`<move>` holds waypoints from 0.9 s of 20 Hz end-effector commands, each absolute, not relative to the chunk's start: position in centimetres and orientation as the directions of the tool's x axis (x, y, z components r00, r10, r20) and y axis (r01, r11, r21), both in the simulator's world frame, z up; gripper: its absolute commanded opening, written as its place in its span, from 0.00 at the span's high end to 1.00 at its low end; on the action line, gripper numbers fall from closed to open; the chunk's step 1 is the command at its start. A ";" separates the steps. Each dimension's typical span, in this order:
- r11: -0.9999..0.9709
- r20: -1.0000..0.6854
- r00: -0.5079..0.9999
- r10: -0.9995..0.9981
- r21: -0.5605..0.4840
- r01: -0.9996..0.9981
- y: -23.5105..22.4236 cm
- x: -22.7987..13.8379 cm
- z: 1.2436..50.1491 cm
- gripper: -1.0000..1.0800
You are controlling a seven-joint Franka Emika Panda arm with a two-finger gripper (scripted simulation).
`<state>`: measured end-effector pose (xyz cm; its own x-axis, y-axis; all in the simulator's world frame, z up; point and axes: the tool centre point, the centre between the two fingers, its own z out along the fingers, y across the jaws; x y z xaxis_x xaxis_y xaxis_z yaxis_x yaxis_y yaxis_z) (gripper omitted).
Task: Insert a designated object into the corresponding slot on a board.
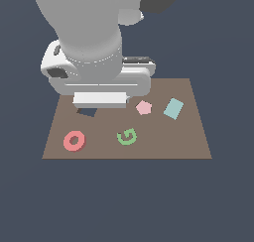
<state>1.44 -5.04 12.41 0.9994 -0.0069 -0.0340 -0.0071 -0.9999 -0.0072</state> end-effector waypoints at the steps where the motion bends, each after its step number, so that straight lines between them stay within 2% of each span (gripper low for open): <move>1: -1.000 -0.030 1.000 -0.001 -0.006 -0.001 -6.4 2.4 11.4 0.04; 10: -1.000 -0.013 1.000 0.023 -0.002 0.023 -11.6 6.6 7.6 0.04; 18: -0.999 -0.004 0.999 0.035 -0.001 0.035 -14.2 9.0 5.7 0.04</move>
